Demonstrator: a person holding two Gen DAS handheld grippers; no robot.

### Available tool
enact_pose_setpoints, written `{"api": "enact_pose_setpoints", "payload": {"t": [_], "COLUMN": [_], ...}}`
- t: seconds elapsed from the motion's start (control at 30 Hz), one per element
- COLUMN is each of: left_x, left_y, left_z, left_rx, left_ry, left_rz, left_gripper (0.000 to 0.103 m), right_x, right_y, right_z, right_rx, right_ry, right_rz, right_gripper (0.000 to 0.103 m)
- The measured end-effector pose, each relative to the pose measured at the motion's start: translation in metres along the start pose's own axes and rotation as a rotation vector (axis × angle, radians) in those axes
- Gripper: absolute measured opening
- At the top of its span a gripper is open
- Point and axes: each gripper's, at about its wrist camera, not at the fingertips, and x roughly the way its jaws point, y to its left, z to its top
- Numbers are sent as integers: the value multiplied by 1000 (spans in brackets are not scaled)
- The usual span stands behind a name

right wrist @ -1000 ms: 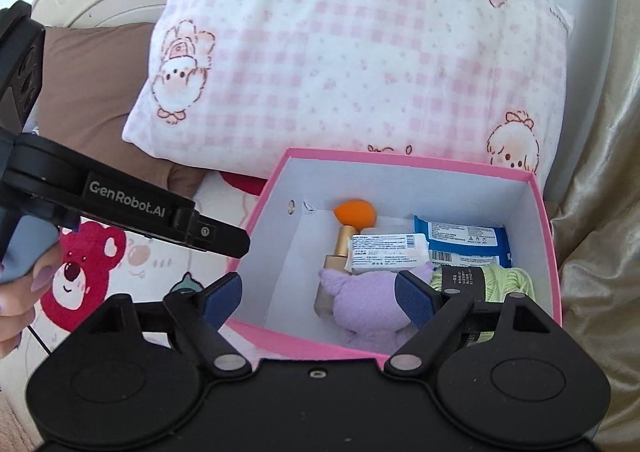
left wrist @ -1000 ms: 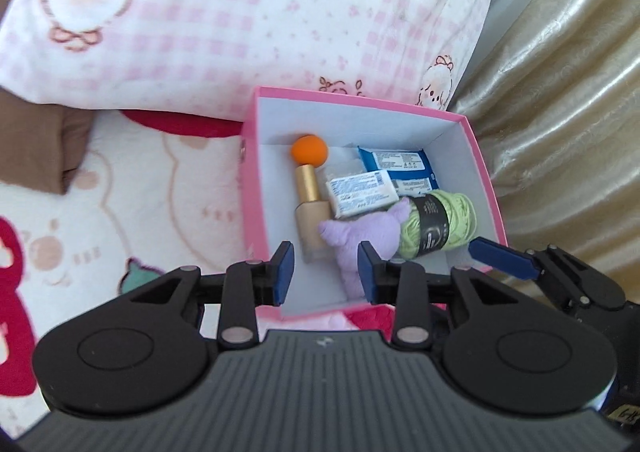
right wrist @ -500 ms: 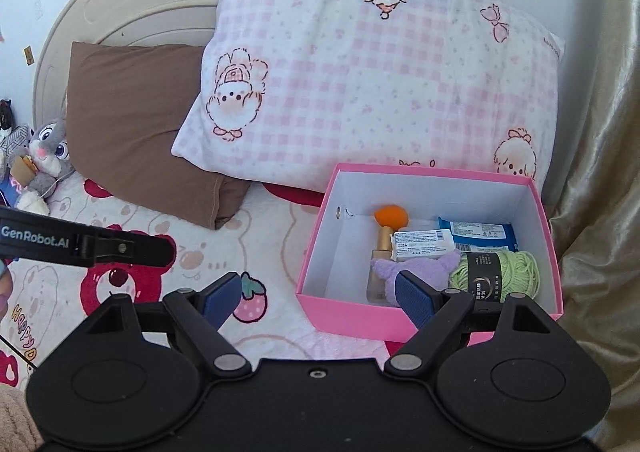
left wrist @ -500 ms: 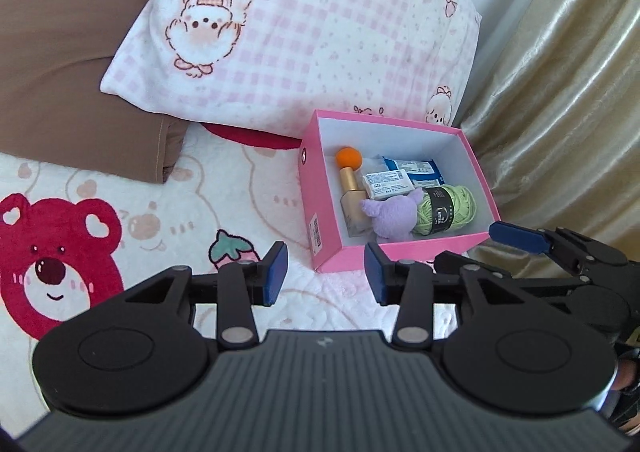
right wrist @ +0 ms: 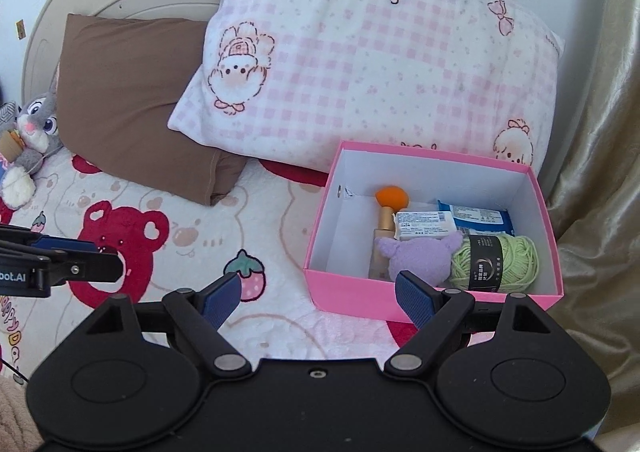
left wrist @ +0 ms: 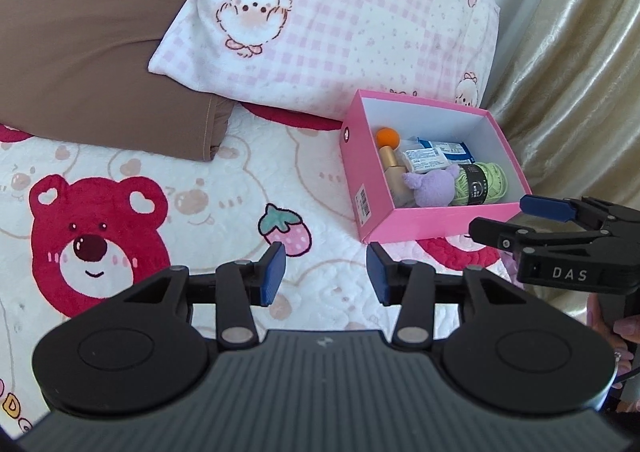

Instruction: Organize objects

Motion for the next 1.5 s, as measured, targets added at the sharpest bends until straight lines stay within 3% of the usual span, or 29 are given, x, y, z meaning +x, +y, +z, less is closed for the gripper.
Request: {"api": "enact_pose_setpoints", "payload": {"t": [0.27, 0.37, 0.57, 0.67, 0.8, 0.87, 1.5], "left_x": [12, 13, 10, 7, 1, -1, 9], "left_y": [20, 20, 20, 20, 23, 24, 37], "left_z": [-9, -13, -14, -14, -11, -10, -6], "left_rx": [-25, -17, -21, -15, -26, -24, -29], "left_ry": [18, 30, 31, 19, -10, -11, 101], "left_rz": [84, 90, 105, 130, 122, 120, 220], "left_gripper": [48, 50, 60, 71, 93, 98, 98], "right_x": [6, 5, 3, 4, 7, 9, 14], "right_y": [13, 19, 23, 24, 22, 18, 14], "right_z": [-8, -5, -2, -1, 0, 0, -3], "right_rx": [-14, -48, -40, -11, 25, 52, 118], "right_ry": [29, 14, 14, 20, 32, 44, 110], "right_rz": [-14, -53, -34, -29, -63, -70, -56], "right_gripper": [87, 87, 88, 92, 93, 93, 93]}}
